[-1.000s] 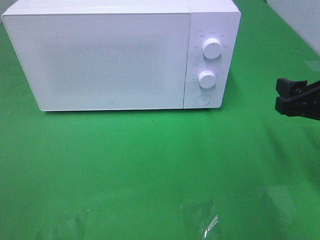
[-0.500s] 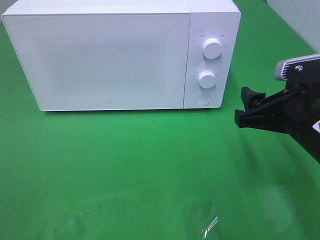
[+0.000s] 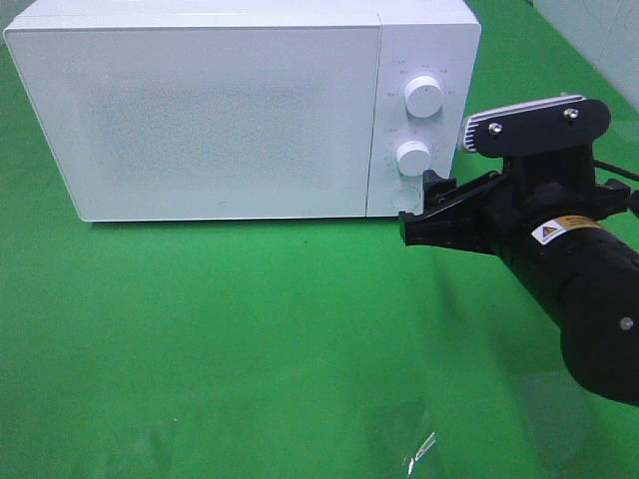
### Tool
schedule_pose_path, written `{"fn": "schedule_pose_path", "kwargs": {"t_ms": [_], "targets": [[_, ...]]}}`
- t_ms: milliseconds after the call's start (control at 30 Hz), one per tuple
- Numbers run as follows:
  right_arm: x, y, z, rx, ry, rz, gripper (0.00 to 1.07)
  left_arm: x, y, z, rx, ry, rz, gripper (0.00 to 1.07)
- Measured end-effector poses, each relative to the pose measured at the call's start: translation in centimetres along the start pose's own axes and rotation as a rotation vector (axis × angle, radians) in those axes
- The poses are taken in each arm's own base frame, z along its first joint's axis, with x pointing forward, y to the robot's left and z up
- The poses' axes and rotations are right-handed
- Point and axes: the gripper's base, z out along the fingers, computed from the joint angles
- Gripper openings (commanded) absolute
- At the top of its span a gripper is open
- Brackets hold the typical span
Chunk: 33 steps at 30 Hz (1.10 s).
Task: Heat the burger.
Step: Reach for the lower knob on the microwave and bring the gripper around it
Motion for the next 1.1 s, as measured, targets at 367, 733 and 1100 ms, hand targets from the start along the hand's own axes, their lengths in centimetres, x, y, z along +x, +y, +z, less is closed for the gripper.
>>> {"fn": "schedule_pose_path", "kwargs": {"t_ms": [367, 733, 1100], "targets": [[-0.5, 1.5, 1.8, 0.01, -0.033, 0.013, 0.75, 0.0, 0.0, 0.0, 0.0, 0.0, 0.0, 1.01], [0.1, 2.2, 4.4, 0.046, -0.026, 0.064, 0.75, 0.0, 0.0, 0.0, 0.0, 0.0, 0.0, 1.01], [1.0, 3.1, 7.0, 0.06, -0.022, 0.083, 0.75, 0.0, 0.0, 0.0, 0.0, 0.0, 0.0, 1.01]]}}
